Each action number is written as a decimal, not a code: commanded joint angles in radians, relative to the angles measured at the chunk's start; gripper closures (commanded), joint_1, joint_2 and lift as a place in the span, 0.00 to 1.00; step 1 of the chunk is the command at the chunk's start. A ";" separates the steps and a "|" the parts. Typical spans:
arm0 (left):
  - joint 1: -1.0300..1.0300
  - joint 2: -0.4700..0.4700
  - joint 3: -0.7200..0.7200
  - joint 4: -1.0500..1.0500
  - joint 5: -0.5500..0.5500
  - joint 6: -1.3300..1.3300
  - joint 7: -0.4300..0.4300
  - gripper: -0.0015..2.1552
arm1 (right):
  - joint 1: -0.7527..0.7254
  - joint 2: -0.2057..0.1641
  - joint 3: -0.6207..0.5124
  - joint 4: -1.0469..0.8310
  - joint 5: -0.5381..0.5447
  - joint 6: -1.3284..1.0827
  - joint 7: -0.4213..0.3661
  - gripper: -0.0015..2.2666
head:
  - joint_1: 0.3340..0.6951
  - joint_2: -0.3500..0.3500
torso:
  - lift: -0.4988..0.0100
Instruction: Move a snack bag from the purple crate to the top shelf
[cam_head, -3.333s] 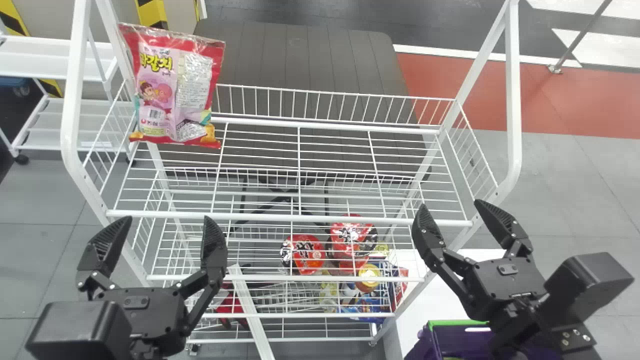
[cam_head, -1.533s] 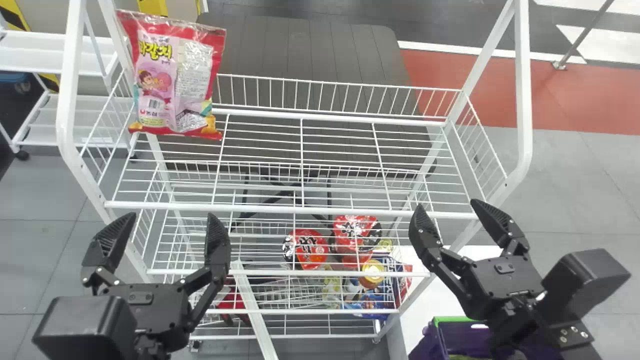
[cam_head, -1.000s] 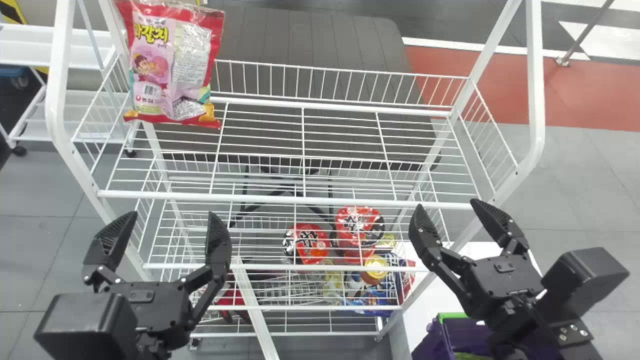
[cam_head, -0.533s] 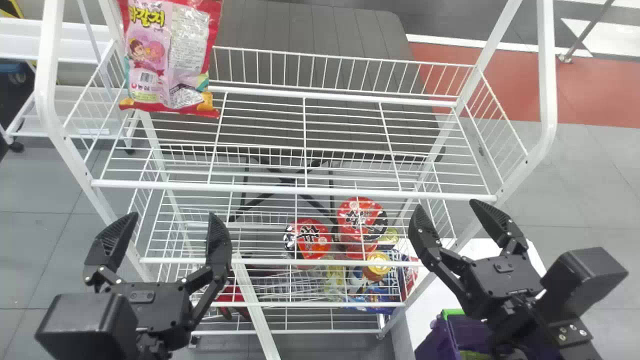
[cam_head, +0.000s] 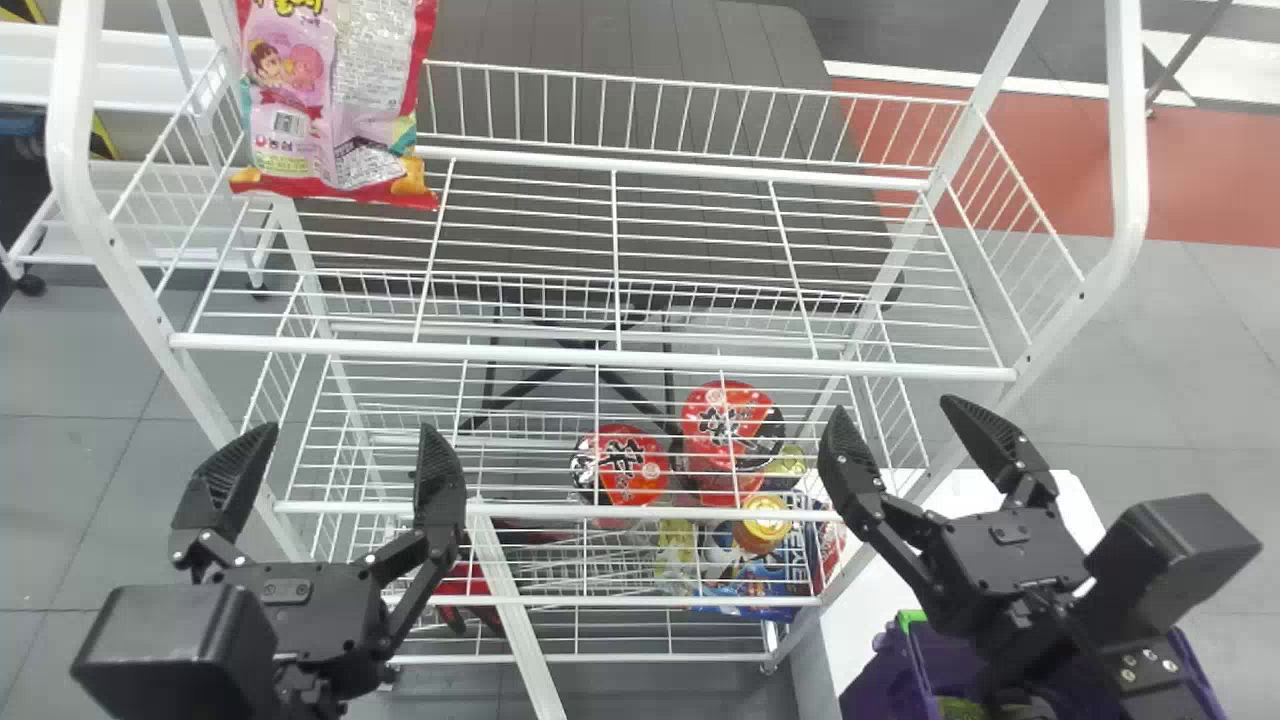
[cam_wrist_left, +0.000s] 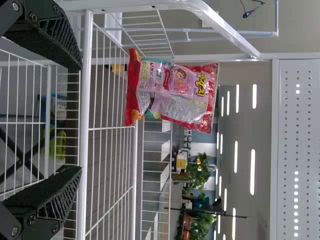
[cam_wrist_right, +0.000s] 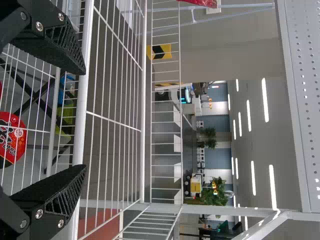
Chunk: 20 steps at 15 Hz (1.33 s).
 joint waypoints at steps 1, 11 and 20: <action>0.000 0.000 0.000 0.000 0.000 0.000 0.000 0.05 | 0.000 0.000 0.002 0.000 -0.001 0.003 0.000 0.07 | 1.00 0.32 | 0.73; -0.006 0.000 0.000 0.002 0.005 0.012 -0.006 0.05 | -0.003 -0.005 0.009 0.000 0.004 -0.019 0.000 0.07 | 1.00 0.33 | 0.65; -0.004 0.002 -0.002 -0.002 0.006 0.025 -0.006 0.05 | -0.002 -0.006 0.005 0.002 0.002 -0.019 0.000 0.07 | 1.00 0.32 | 0.58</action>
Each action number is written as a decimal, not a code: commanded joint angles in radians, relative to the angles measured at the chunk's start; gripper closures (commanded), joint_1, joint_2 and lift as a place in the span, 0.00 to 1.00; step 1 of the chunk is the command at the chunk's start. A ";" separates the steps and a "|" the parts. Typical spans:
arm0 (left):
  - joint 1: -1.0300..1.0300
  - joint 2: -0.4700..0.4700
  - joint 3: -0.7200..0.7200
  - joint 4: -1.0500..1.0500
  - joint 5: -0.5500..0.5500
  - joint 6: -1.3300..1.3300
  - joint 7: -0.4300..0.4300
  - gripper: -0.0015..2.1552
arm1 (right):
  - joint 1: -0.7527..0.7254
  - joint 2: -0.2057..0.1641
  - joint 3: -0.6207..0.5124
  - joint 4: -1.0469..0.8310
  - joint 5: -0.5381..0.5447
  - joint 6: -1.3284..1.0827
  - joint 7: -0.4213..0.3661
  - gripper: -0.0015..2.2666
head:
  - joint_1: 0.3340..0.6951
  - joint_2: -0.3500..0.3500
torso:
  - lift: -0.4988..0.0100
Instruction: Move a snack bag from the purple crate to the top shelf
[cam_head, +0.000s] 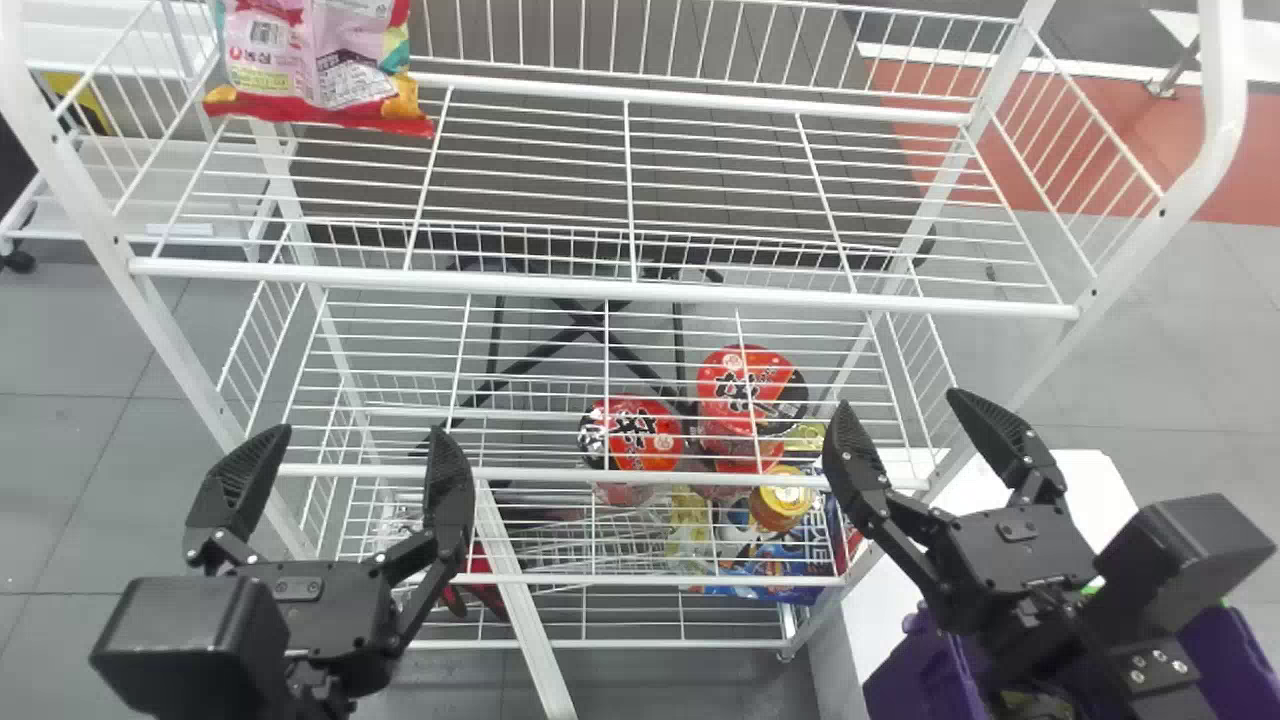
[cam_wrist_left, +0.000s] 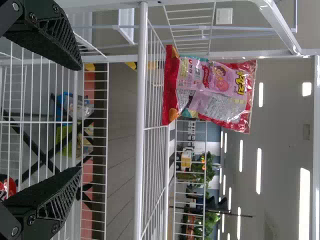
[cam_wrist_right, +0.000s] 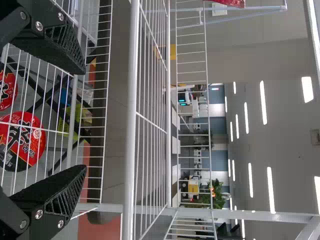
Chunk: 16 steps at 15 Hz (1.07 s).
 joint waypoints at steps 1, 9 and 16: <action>0.001 0.000 0.002 0.000 0.000 0.002 0.002 0.05 | -0.003 0.000 0.000 0.004 0.000 0.003 0.000 0.07 | 1.00 0.32 | 0.57; 0.003 0.000 0.002 0.000 -0.001 -0.001 0.012 0.05 | -0.007 0.002 0.001 0.008 0.000 0.003 0.000 0.07 | 1.00 0.33 | 0.51; 0.003 -0.001 0.002 0.000 0.000 -0.001 0.011 0.05 | -0.006 0.005 0.001 0.010 0.000 0.006 0.000 0.07 | 1.00 0.33 | 0.46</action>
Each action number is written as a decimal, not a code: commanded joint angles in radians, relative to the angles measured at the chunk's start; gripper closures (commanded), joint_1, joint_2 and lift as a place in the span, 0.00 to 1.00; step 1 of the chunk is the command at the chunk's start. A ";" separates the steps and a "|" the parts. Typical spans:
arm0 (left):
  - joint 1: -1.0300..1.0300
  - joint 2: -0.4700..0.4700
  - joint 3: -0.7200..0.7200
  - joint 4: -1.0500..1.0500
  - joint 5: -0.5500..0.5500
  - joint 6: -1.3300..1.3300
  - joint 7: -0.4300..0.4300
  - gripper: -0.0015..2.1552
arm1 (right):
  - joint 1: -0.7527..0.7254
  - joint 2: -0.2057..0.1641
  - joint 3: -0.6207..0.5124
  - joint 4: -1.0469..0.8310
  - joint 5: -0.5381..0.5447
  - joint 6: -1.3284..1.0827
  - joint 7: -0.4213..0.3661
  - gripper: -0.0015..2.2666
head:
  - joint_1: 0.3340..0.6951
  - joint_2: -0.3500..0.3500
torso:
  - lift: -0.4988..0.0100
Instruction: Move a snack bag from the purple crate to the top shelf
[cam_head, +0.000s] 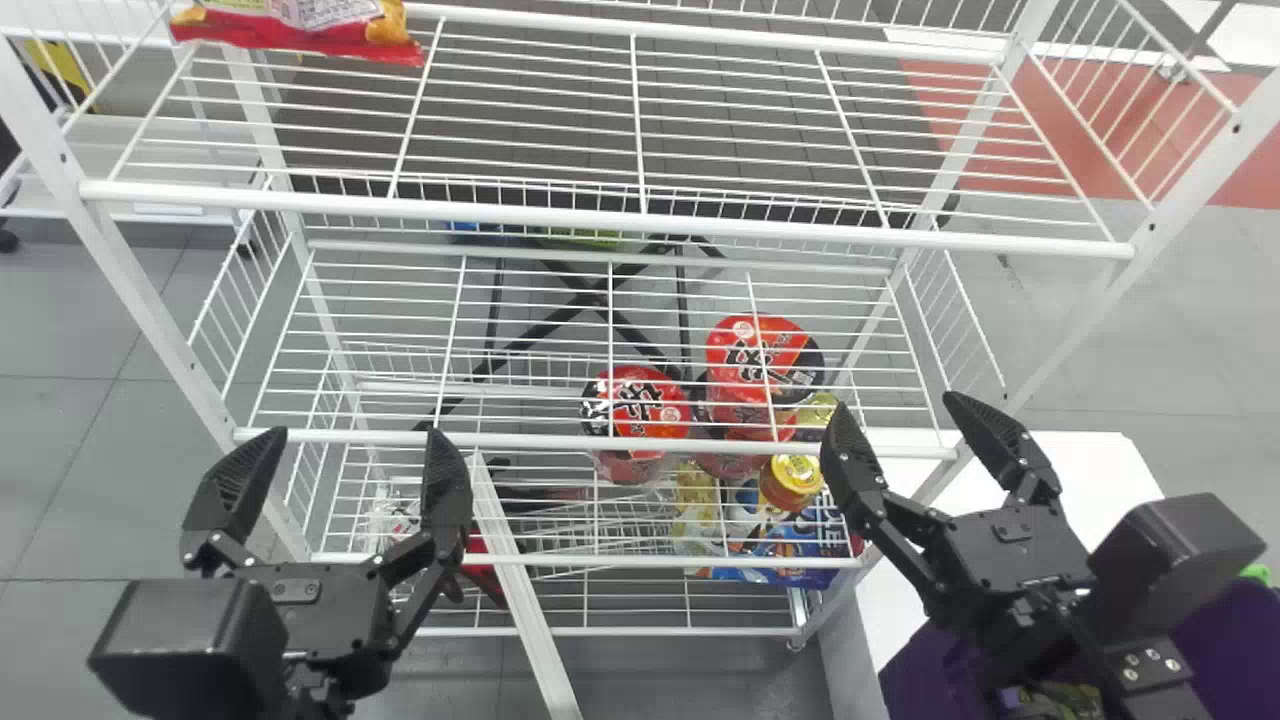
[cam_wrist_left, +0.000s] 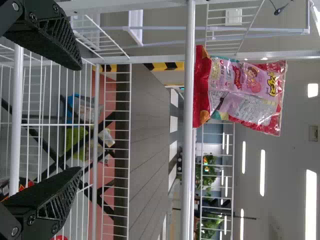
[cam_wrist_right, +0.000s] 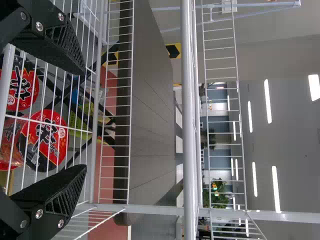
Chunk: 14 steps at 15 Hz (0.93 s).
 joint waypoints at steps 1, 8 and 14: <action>0.000 0.000 0.000 -0.001 0.001 0.000 0.000 0.05 | 0.000 0.000 0.000 0.001 0.000 0.000 0.000 0.07 | 1.00 0.33 | 0.45; 0.003 0.000 -0.002 -0.007 -0.001 0.000 0.000 0.05 | 0.002 -0.001 0.000 0.001 0.000 0.000 0.000 0.07 | 1.00 0.33 | 0.39; 0.012 0.001 -0.005 -0.016 -0.004 0.000 0.002 0.05 | 0.014 -0.003 0.000 -0.013 0.000 -0.006 0.000 0.07 | 1.00 0.33 | 0.35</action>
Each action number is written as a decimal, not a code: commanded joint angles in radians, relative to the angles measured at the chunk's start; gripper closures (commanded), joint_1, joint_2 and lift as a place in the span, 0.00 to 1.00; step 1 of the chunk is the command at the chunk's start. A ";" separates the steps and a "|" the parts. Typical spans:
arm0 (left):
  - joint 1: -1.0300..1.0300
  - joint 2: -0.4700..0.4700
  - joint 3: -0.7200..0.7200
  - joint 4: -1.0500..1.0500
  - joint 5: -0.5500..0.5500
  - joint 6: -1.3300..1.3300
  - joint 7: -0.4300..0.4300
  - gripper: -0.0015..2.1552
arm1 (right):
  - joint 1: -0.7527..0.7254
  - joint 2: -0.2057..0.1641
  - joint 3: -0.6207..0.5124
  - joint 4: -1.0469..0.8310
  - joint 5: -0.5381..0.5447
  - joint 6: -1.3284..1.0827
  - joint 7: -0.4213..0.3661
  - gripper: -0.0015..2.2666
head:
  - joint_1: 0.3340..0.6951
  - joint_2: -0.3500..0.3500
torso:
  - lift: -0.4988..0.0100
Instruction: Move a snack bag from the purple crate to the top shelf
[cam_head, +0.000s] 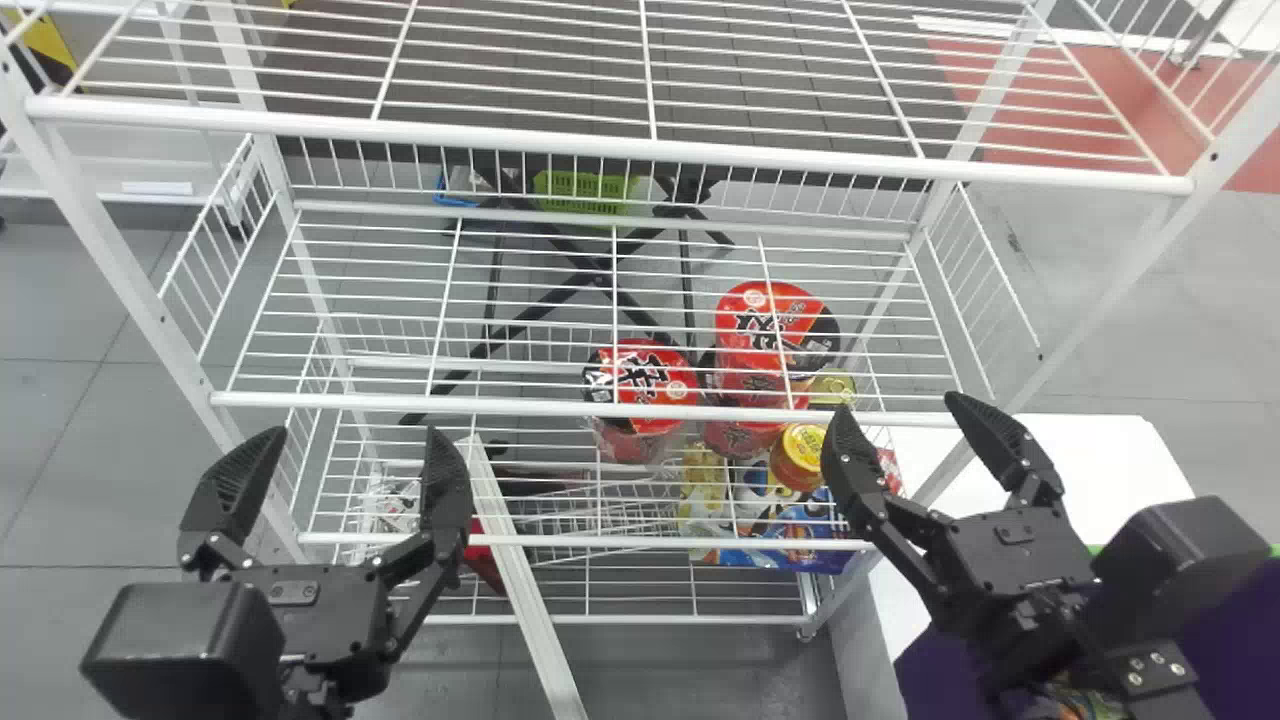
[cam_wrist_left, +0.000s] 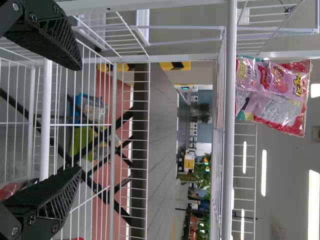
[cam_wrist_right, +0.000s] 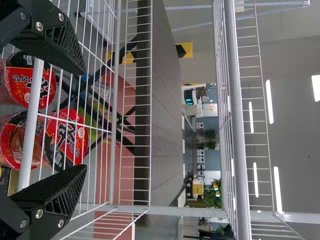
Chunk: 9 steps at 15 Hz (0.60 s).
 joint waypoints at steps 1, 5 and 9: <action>0.004 0.000 -0.003 -0.006 -0.003 0.000 0.000 0.05 | 0.007 0.000 0.000 -0.007 0.000 -0.001 0.000 0.07 | 1.00 0.33 | 0.34; 0.007 0.002 -0.004 -0.009 -0.006 0.000 0.002 0.05 | 0.011 0.000 0.000 -0.009 0.000 -0.007 0.000 0.07 | 1.00 0.32 | 0.31; 0.009 0.002 -0.008 -0.009 -0.006 0.000 0.002 0.05 | 0.014 0.000 0.000 -0.009 0.000 -0.004 0.000 0.07 | 1.00 0.32 | 0.28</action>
